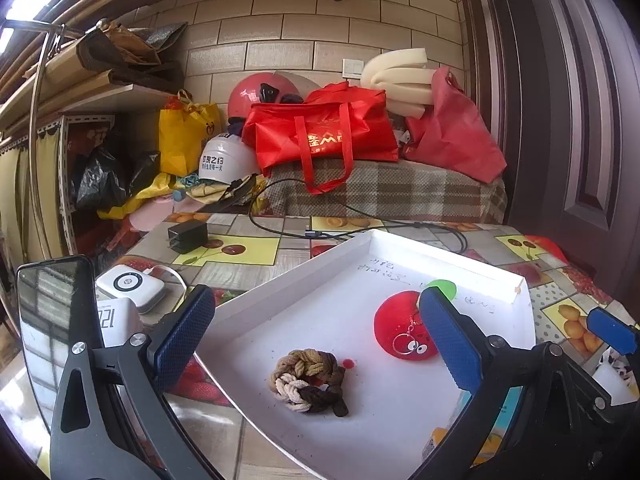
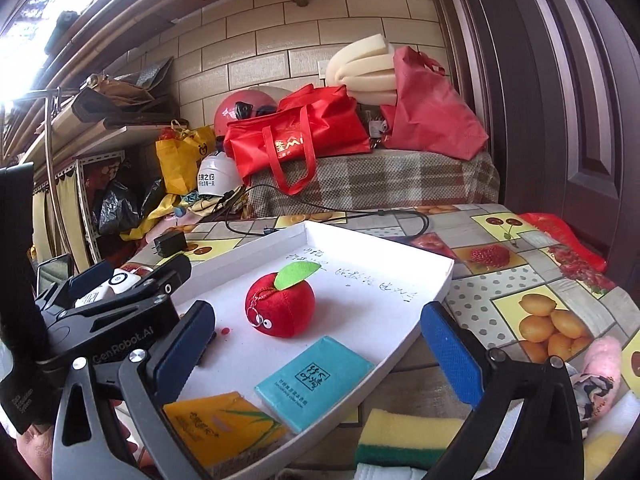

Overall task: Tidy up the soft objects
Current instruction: 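Grasp the white sock with the left gripper while the right gripper grasps a white foam strip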

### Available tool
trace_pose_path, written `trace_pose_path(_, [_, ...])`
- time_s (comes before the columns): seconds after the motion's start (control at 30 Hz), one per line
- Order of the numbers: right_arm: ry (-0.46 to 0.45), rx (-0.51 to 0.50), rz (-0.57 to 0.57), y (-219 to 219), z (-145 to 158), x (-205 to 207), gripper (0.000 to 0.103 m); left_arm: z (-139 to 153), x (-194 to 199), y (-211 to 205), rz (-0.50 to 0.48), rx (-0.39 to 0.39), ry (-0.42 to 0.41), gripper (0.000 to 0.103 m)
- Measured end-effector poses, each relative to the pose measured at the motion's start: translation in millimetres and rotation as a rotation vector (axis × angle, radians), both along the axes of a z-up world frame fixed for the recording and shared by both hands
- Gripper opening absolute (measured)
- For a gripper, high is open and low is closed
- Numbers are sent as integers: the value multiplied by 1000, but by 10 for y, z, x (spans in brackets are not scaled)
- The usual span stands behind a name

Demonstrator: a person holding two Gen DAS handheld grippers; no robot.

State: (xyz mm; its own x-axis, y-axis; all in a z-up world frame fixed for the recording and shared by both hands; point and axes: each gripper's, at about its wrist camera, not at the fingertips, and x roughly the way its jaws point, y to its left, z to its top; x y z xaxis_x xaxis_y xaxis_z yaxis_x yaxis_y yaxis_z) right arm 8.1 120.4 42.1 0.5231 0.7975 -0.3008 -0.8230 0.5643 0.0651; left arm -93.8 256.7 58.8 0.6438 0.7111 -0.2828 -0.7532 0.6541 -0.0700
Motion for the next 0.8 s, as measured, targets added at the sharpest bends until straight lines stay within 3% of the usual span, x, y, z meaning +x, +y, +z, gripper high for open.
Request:
trace_pose_path(0.3, [0, -8, -5, -479, -27, -63, 103, 2, -136, -318, -104, 21, 2, 103])
trace_pose_path(0.57, [-92, -71, 1, -1191, -32, -187, 103, 15, -189, -947, -316, 73, 39, 103])
trace_pose_path(0.7, [-50, -93, -92, -1631, -20, 33, 103, 3, -48, -1328, -476, 126, 125, 103])
trace_pose_path(0.8, [14, -162, -173, -1889, -56, 334, 103, -75, 197, -1605, -569, 189, 268, 103])
